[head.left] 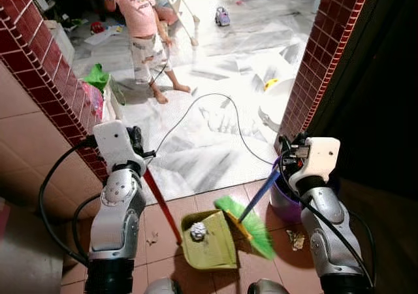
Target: Sweep floor
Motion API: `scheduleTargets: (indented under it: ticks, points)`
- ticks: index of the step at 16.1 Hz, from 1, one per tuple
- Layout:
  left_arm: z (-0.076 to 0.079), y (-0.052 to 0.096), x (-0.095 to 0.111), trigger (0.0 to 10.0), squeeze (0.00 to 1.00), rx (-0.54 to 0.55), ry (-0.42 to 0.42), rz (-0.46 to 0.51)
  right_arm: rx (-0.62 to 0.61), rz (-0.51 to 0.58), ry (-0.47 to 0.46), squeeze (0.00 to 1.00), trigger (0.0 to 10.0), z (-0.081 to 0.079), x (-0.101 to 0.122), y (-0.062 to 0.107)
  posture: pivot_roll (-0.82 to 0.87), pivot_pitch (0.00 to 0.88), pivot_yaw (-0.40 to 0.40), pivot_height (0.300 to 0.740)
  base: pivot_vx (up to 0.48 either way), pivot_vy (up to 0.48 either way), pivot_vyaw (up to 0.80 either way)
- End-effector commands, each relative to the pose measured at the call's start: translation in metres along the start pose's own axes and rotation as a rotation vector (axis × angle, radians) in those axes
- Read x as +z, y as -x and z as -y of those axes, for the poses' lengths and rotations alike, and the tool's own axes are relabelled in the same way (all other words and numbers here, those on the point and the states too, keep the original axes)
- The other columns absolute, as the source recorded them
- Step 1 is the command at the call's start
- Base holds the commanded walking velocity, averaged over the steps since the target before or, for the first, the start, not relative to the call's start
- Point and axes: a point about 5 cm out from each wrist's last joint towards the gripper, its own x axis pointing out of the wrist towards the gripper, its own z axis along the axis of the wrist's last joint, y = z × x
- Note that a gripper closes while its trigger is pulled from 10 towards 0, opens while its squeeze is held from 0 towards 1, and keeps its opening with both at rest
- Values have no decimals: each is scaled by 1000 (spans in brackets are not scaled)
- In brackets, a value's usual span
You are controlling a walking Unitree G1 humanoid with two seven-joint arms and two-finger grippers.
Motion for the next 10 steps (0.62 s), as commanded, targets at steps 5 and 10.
scheduleTargets:
  ticks: [5,10]
  points:
    - [8,2,11,10000,0,-21,36,47,4,-18,-45,0,10000,-3,1,2,-137,0,75,740,-296,0,0]
    - [8,0,12,10000,0,-21,41,43,-8,-25,-43,0,10000,-1,1,3,-140,0,82,740,-295,0,0]
